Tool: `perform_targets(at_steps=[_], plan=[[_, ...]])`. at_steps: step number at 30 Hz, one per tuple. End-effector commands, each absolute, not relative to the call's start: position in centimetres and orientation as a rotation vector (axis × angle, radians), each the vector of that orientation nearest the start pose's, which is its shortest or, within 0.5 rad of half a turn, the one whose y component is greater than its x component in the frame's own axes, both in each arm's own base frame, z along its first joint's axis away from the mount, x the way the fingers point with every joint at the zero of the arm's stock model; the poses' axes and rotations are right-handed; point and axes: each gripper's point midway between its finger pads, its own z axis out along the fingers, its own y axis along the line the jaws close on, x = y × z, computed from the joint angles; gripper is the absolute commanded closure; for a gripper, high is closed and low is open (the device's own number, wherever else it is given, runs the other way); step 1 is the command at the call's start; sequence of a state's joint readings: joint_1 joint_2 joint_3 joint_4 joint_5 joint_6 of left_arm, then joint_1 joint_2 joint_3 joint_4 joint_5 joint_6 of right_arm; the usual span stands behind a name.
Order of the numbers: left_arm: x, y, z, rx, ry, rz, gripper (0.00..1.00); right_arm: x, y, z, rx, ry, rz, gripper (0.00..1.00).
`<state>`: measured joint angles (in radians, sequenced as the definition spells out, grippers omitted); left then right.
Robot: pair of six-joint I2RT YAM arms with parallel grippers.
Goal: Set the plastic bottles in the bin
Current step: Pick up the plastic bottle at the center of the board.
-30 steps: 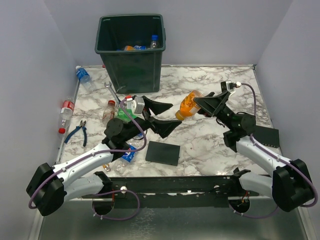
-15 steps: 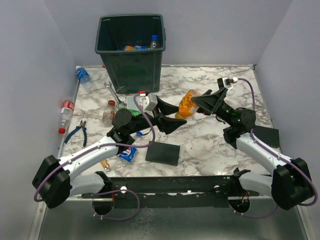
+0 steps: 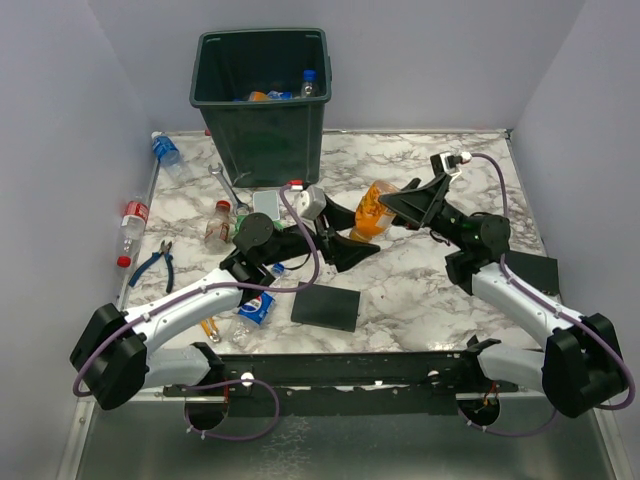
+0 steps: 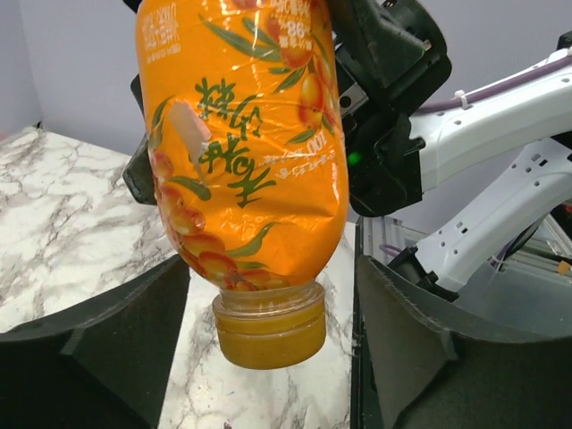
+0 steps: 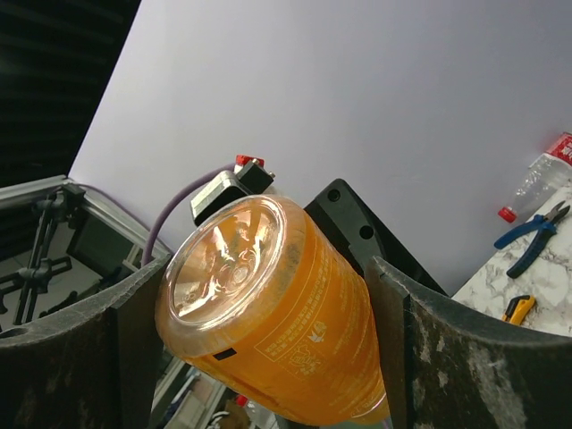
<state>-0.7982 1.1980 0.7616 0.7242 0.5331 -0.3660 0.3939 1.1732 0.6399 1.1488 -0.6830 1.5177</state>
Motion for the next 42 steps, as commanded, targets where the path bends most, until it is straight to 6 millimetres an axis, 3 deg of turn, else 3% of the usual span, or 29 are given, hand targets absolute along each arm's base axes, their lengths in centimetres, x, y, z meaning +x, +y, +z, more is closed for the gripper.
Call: perform_targets(at_steps=[1,7,9,10,13,14,21,25,33,42], plan=[[19.9,-35.6,34.3,0.798,1.204,-1.321,0.32,22.8,25.4,39.3,-0.096,1.365,2.002,0.72],[19.8,-35.6,34.3,0.809,1.199,-1.308,0.78,22.5,25.5,39.4,-0.119,1.372,1.994,0.69],[20.1,-35.3,34.4,0.802,1.201,-1.283,0.97,22.4,25.7,39.3,-0.148,1.406,1.957,0.52],[20.3,-35.2,34.4,0.797,1.204,-1.262,1.00,22.2,25.8,39.3,-0.172,1.429,1.935,0.39],[20.8,-34.4,34.5,0.787,1.213,-1.183,1.00,21.9,25.8,39.0,-0.243,1.534,1.793,0.02],[21.0,-34.1,34.4,0.791,1.218,-1.150,1.00,21.8,25.6,38.9,-0.262,1.579,1.720,0.00],[23.2,-31.1,32.2,0.984,1.258,-0.713,1.00,21.0,21.3,38.1,-0.352,1.788,1.169,0.00],[23.6,-29.7,30.6,1.170,1.175,-0.410,1.00,20.0,19.1,37.6,-0.390,1.842,1.003,0.00],[22.6,-29.1,26.5,1.704,0.646,0.287,1.00,18.6,19.3,36.3,-0.552,1.917,0.992,0.00],[21.0,-31.2,27.8,1.810,0.350,0.453,1.00,18.8,21.7,31.5,-0.745,2.035,1.060,0.00]])
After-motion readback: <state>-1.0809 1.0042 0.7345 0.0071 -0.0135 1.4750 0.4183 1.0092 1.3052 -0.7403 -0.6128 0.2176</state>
